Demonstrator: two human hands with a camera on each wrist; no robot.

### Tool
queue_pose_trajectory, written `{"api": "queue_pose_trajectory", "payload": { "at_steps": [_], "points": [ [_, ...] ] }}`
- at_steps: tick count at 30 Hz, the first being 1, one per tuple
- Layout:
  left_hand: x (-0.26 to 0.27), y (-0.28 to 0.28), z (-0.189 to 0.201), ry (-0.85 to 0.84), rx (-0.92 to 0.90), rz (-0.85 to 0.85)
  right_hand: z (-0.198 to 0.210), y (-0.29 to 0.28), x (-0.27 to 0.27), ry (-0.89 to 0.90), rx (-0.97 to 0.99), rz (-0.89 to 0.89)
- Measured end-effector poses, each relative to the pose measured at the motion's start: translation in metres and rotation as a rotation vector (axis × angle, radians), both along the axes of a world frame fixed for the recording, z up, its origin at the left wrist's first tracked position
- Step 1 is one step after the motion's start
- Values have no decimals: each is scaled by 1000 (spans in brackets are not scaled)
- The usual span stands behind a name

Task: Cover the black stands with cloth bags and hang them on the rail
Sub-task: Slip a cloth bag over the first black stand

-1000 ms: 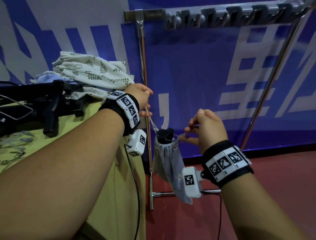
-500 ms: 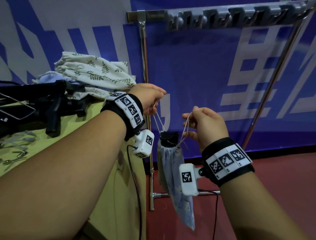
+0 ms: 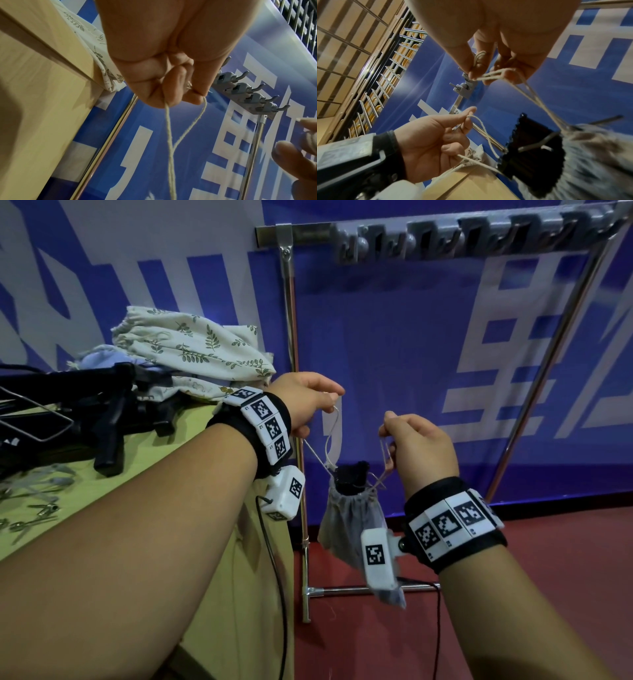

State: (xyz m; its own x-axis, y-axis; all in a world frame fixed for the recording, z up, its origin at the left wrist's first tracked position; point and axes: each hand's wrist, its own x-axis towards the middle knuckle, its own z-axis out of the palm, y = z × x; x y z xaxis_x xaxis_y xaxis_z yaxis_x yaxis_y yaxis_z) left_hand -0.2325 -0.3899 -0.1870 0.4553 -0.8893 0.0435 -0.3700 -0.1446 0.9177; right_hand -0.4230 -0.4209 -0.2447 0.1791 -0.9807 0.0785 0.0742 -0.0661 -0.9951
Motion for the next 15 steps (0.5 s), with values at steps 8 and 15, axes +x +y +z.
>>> {"api": "queue_pose_trajectory", "payload": {
  "at_steps": [8,15],
  "points": [
    [-7,2,3,177,-11,-49,-6,-5,1,-92,103,20],
    [-22,10,15,283,33,-167,3,-5,-3,-260,189,72]
  ]
}}
